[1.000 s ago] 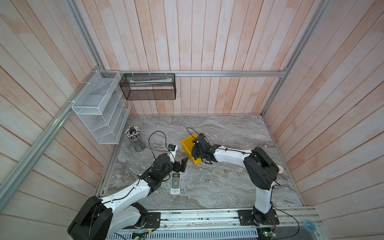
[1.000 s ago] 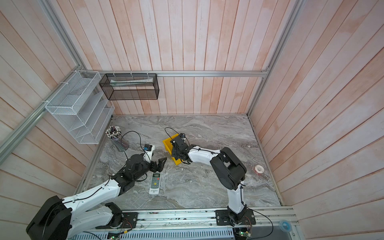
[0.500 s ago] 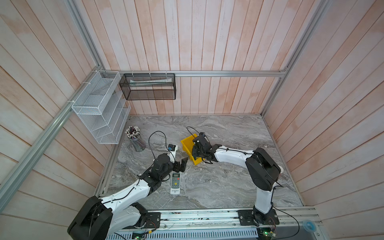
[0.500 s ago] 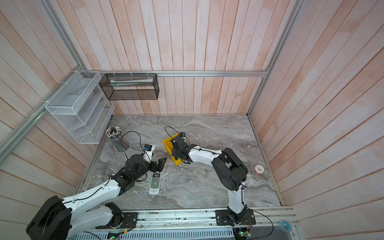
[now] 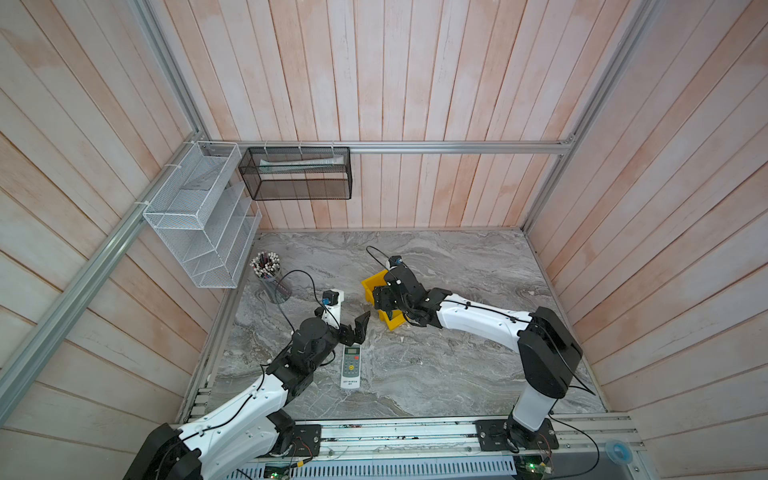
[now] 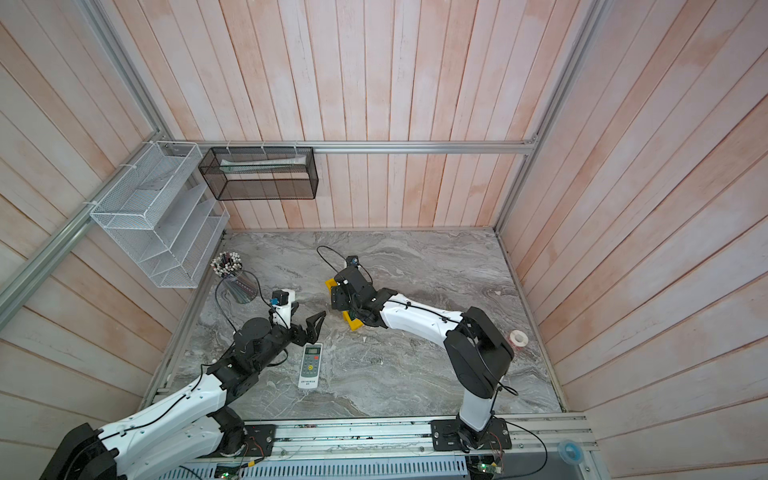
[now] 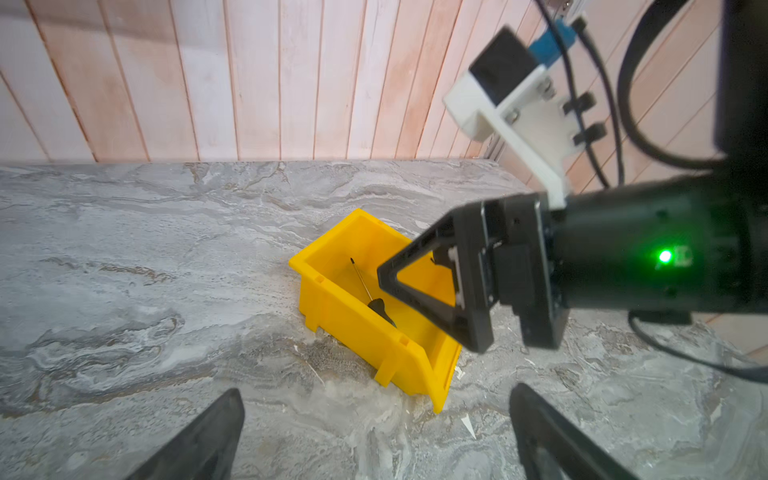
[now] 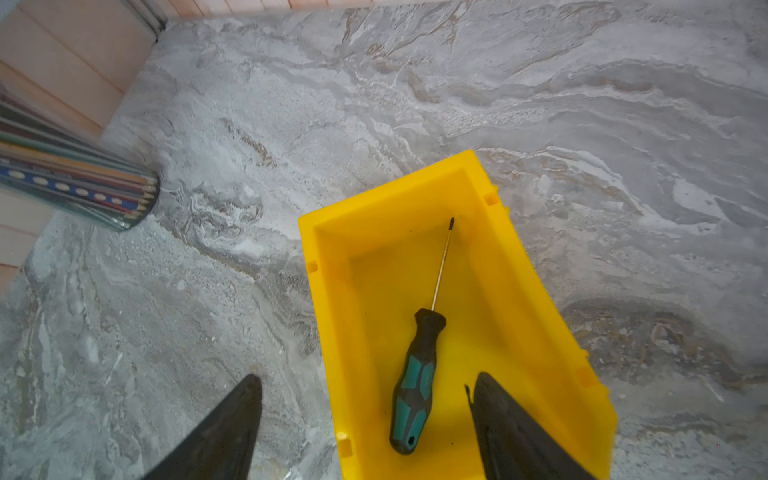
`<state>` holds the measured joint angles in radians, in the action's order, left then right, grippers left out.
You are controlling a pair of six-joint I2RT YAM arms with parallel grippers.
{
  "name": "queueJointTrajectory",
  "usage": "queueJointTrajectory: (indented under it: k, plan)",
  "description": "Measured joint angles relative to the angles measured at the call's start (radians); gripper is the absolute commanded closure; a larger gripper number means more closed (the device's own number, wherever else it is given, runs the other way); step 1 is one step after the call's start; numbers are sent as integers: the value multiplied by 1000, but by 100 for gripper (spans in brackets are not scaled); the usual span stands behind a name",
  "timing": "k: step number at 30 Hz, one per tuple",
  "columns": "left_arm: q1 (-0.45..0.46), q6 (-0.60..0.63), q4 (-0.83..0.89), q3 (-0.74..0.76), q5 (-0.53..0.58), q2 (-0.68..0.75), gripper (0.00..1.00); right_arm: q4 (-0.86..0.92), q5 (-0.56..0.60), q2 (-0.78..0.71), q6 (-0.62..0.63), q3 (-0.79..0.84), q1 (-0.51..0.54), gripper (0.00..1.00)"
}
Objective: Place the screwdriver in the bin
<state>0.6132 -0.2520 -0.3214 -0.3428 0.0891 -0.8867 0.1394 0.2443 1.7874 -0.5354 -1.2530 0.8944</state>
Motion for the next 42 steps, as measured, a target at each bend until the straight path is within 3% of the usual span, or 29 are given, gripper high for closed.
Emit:
queueJointTrajectory:
  k: [5,12,19,29,34,40,42]
  plan:
    - [-8,-5,0,22,50,77,0,26,-6,104,33,-55,31,39]
    - [-8,-5,0,22,57,41,0,102,32,167,57,-91,33,66]
    - [-8,-4,0,22,50,26,0,158,121,171,95,-107,17,78]
    - [-8,-4,0,22,43,24,0,168,163,158,193,-85,-214,78]
    - [-8,-4,-1,22,39,24,0,167,162,158,238,-85,-283,71]
    - [-8,-4,-6,22,30,11,0,168,127,132,252,-85,-289,53]
    - [-8,-3,-8,22,24,9,0,166,108,100,247,-83,-289,31]
